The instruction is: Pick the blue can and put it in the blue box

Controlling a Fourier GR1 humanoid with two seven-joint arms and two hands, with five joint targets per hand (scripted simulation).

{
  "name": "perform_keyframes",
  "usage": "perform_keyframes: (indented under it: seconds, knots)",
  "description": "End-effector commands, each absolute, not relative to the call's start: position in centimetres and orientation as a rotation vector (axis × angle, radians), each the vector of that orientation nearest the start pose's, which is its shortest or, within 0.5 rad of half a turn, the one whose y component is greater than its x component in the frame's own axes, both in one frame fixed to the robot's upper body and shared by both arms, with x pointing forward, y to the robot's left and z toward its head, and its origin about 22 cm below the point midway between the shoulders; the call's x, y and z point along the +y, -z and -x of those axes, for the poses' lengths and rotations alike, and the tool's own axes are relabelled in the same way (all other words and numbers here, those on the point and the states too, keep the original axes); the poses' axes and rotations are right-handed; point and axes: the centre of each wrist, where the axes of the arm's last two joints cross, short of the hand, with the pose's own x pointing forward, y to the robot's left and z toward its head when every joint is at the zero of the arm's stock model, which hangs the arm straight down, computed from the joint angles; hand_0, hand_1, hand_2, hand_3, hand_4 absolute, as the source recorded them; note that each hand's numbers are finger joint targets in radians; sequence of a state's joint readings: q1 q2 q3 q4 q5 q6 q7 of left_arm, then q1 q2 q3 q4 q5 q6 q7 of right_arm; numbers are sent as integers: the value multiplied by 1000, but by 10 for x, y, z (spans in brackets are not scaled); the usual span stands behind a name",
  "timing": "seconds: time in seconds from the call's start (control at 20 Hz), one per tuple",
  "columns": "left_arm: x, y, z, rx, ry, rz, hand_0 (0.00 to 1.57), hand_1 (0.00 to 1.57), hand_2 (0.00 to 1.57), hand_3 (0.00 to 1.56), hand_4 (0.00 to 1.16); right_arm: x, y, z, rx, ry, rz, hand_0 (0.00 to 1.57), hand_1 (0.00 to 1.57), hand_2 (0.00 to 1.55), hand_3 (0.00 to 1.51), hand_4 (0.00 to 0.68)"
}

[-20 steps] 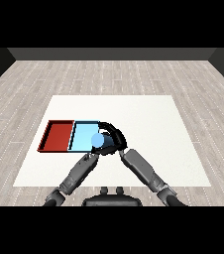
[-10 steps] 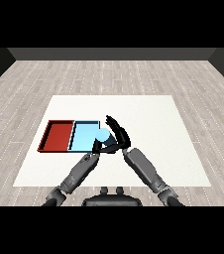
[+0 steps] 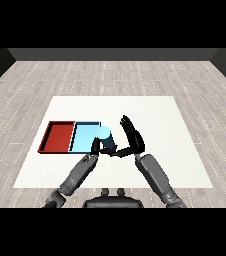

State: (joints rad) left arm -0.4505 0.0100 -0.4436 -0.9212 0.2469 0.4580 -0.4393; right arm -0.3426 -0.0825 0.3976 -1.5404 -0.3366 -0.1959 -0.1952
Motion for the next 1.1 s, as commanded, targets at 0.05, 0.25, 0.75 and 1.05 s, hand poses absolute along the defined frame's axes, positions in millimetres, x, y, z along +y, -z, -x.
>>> perform_keyframes:
  seconds: [0.05,0.25,0.75,1.05]
  knots:
    - [114,33,-325,-1740,177,-57,1571,1571,1571,1493,1126,-168,-63,-271,-1965,-15,-413,0,0,0,0,0]
    - [129,32,-319,-1735,188,-82,1571,1571,1571,1489,1121,-191,-67,-236,-1983,70,-399,0,0,0,0,0]
    - [240,39,-348,-1555,98,-333,1571,1571,1571,1496,1120,-244,-63,-240,-1974,137,-237,0,0,0,0,0]
    - [275,36,-370,-1378,51,-439,1571,1571,1571,1517,1068,-244,-64,-248,-2012,163,-236,0,0,0,0,0]
